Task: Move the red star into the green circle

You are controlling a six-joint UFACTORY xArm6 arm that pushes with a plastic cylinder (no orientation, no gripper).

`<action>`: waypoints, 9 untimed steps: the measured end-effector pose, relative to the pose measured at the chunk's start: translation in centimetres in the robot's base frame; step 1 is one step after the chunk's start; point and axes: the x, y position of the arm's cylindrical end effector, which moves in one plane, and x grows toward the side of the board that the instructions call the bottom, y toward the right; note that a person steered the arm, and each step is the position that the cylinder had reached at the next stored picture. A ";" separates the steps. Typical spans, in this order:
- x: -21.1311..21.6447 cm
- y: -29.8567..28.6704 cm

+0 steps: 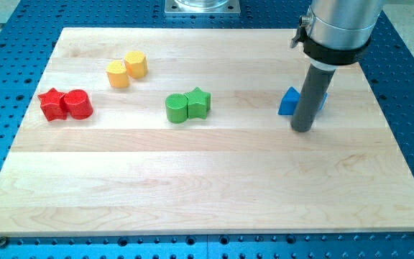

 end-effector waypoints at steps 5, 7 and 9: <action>8.2 -14.8; 7.2 -36.1; -1.4 -43.0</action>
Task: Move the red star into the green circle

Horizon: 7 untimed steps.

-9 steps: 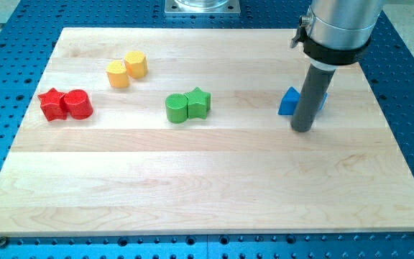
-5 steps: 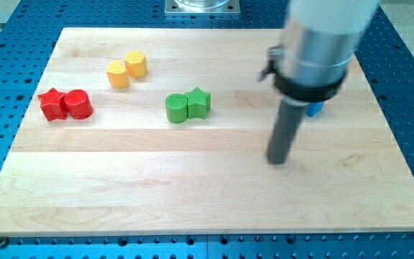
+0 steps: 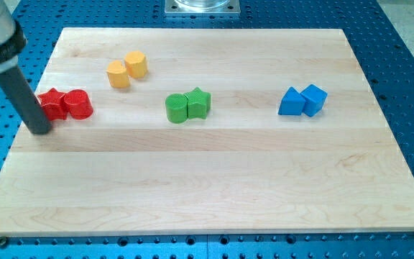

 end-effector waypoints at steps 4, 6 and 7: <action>-4.0 9.8; -5.1 12.8; -6.7 13.1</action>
